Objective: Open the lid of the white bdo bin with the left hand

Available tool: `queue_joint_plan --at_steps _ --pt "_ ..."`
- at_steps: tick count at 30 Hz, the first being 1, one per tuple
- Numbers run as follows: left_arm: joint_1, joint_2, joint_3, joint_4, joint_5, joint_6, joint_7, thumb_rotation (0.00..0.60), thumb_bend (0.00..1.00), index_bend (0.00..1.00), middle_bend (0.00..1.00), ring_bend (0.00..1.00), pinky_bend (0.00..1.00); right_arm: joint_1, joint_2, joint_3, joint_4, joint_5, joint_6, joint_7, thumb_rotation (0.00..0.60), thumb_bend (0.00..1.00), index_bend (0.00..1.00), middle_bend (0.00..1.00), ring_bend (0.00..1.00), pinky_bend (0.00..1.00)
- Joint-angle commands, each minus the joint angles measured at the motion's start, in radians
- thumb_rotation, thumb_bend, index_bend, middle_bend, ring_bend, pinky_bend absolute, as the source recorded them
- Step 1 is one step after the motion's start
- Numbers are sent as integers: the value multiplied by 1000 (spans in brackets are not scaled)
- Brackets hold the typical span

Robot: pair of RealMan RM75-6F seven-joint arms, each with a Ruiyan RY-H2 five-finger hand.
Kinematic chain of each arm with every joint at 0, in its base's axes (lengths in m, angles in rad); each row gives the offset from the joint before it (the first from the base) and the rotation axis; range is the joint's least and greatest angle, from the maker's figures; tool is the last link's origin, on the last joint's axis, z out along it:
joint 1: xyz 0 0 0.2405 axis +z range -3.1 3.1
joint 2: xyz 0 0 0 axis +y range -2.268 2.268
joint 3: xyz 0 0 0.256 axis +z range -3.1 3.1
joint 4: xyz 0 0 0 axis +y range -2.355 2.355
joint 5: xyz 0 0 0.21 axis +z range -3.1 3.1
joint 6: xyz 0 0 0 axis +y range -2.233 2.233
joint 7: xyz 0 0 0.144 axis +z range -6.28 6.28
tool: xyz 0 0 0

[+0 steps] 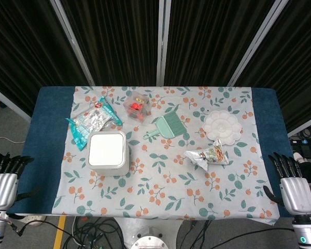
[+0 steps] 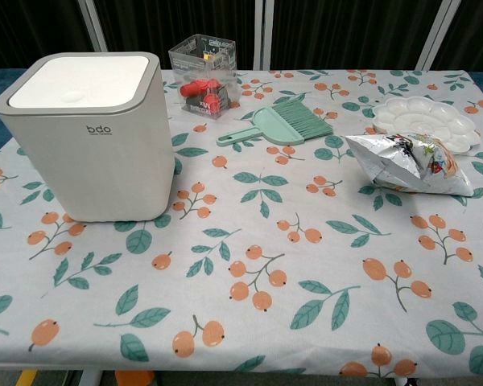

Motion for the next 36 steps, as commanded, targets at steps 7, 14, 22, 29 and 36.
queue_joint_plan --at_steps 7,14,22,29,36 --pt "7 -5 5 1 2 7 0 600 0 216 184 138 0 22 27 16 -17 -9 -41 19 600 193 0 41 0 0" --pt "-43 18 -17 8 86 20 -27 600 0 216 184 138 0 9 39 28 -21 5 -33 19 600 193 0 40 0 0" --pt "-240 75 -54 -32 297 -54 -163 600 0 216 184 138 0 6 46 36 -33 11 -41 10 600 193 0 35 0 0" --pt "-381 79 -39 -66 344 -225 -180 600 0 216 183 138 0 0 51 39 -42 13 -43 3 600 194 0 31 0 0" --pt "-435 67 -4 -80 307 -342 -176 600 0 216 189 138 0 -2 49 43 -31 25 -57 22 600 193 0 27 0 0"
